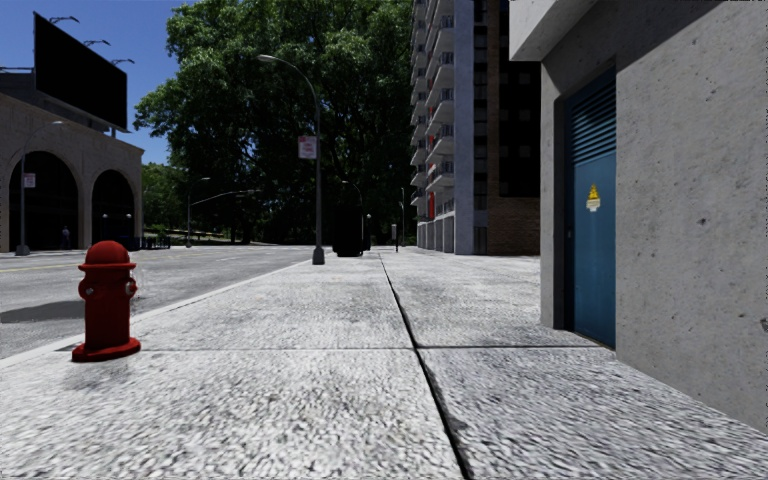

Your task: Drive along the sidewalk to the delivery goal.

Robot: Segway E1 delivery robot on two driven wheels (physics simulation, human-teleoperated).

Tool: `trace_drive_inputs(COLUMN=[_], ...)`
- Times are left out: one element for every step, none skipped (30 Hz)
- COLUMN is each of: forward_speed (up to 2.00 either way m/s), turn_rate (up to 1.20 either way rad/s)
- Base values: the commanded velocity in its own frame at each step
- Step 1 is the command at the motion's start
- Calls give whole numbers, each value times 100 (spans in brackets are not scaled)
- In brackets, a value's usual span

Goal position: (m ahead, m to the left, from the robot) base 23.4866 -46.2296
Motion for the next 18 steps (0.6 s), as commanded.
trace_drive_inputs(forward_speed=[195, 195, 195, 195, 196, 200, 200, 200, 200, 200, 200, 200, 200, 200, 200, 200, 200, 200], turn_rate=[0, 0, 0, 0, 0, 0, 0, 0, 0, 0, 0, 0, 0, 0, 0, 0, 0, 0])
